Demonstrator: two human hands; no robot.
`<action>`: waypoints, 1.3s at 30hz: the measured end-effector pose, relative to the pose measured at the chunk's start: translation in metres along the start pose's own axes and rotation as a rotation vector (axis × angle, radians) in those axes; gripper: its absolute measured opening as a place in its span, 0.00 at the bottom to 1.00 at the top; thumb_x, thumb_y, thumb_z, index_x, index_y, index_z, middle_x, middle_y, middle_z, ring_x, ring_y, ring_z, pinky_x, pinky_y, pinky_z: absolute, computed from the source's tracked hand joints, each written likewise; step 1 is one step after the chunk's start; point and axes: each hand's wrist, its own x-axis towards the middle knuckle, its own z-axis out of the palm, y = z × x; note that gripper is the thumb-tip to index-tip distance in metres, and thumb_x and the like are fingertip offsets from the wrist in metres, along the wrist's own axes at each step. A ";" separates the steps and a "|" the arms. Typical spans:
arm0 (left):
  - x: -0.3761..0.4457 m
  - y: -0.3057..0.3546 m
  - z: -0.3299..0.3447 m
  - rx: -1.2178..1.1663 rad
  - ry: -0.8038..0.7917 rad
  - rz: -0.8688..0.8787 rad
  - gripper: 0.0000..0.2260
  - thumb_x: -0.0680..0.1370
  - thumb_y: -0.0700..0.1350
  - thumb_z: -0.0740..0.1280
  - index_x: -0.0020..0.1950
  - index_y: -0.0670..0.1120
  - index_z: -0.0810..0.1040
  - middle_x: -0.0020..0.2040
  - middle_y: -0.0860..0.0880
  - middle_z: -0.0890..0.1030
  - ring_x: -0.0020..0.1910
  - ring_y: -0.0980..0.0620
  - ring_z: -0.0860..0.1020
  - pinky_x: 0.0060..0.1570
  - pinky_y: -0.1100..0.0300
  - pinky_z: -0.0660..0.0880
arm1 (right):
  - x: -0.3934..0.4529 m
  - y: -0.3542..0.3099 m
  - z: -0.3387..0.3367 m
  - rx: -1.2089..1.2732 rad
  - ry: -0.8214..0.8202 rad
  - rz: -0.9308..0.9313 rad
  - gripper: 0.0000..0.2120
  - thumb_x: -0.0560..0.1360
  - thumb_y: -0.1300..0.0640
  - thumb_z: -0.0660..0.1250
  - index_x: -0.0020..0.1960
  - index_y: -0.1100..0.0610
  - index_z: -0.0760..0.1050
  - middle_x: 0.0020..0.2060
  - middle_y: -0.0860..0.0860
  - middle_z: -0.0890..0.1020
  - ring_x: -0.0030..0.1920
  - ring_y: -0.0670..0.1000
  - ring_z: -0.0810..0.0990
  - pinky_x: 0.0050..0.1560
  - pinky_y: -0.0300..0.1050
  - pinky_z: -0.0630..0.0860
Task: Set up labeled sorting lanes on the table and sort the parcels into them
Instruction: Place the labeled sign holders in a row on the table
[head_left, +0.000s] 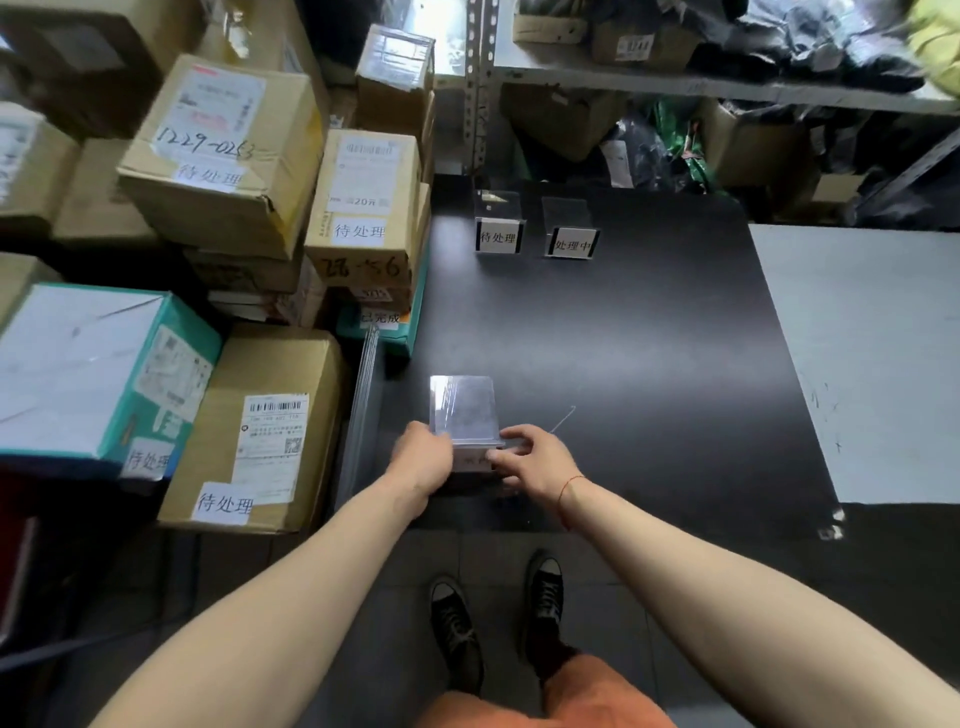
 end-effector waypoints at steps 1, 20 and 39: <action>0.001 -0.003 0.000 -0.087 -0.008 0.008 0.13 0.83 0.48 0.65 0.64 0.43 0.79 0.59 0.44 0.82 0.52 0.46 0.80 0.46 0.56 0.74 | 0.000 -0.002 -0.002 -0.001 0.028 -0.015 0.19 0.76 0.60 0.78 0.65 0.59 0.78 0.47 0.56 0.84 0.46 0.53 0.85 0.52 0.56 0.86; -0.021 0.022 0.001 -0.721 -0.215 -0.022 0.08 0.86 0.47 0.65 0.54 0.44 0.79 0.48 0.43 0.86 0.55 0.44 0.83 0.60 0.44 0.78 | -0.010 -0.017 -0.043 -0.011 0.137 -0.302 0.07 0.80 0.64 0.72 0.51 0.53 0.80 0.45 0.59 0.86 0.37 0.53 0.84 0.39 0.48 0.84; -0.007 0.012 -0.001 -0.592 0.105 0.073 0.15 0.88 0.55 0.56 0.55 0.47 0.76 0.53 0.41 0.83 0.53 0.46 0.80 0.47 0.58 0.76 | -0.004 0.013 -0.052 -0.374 0.150 -0.210 0.08 0.80 0.63 0.70 0.52 0.51 0.79 0.45 0.48 0.82 0.46 0.51 0.81 0.53 0.42 0.77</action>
